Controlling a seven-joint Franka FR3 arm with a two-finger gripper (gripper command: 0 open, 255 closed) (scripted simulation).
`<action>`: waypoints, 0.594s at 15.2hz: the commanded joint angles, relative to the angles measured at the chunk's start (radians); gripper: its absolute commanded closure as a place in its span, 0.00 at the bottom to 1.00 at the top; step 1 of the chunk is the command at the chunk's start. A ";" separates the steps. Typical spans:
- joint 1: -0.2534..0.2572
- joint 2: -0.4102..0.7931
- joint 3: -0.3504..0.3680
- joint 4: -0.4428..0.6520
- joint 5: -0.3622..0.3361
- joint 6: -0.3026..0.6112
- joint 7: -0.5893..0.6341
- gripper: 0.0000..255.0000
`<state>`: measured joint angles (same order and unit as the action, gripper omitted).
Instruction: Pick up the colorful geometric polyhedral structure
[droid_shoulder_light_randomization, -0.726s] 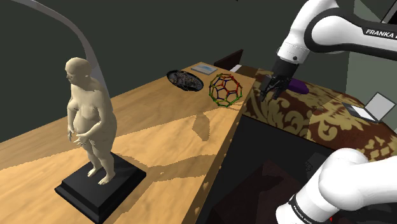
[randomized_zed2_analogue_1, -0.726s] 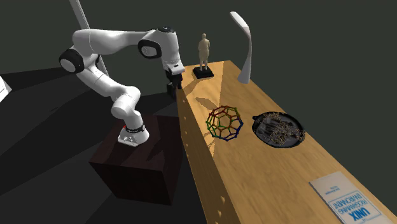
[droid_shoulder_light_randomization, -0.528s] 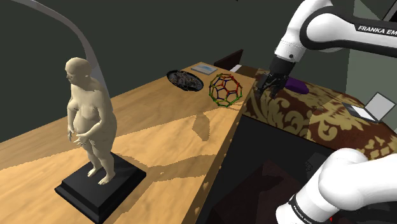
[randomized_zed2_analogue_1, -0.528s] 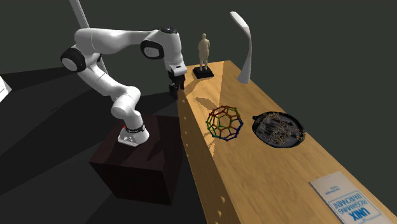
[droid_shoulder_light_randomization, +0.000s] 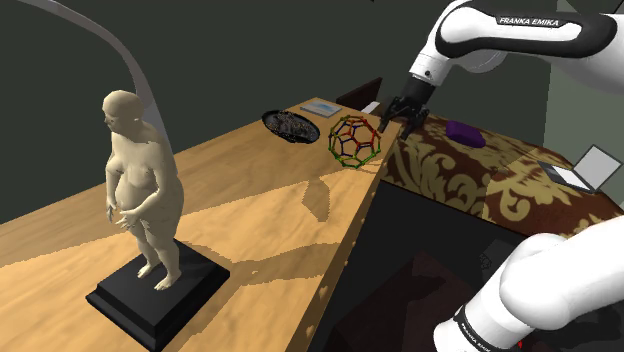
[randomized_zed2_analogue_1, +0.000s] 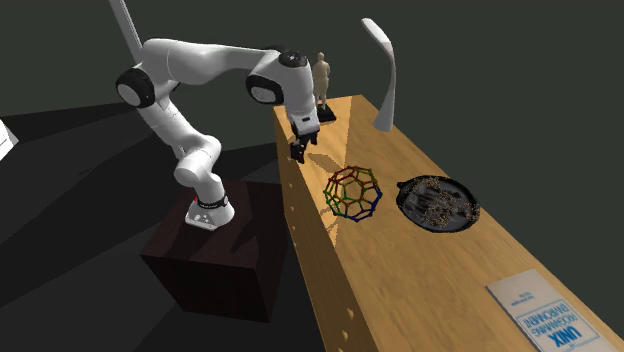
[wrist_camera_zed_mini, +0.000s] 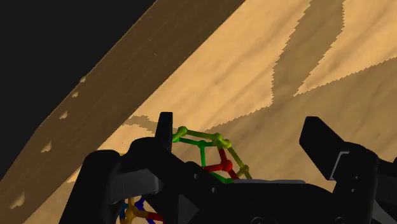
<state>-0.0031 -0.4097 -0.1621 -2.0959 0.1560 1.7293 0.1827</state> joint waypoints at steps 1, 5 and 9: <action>-0.004 0.083 -0.029 0.075 0.045 0.005 0.005 0.00; -0.017 0.236 -0.084 0.216 0.145 0.002 0.010 0.00; -0.045 0.393 -0.135 0.370 0.261 -0.022 0.014 0.00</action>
<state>-0.0400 -0.0552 -0.2843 -1.7635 0.3852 1.7141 0.1949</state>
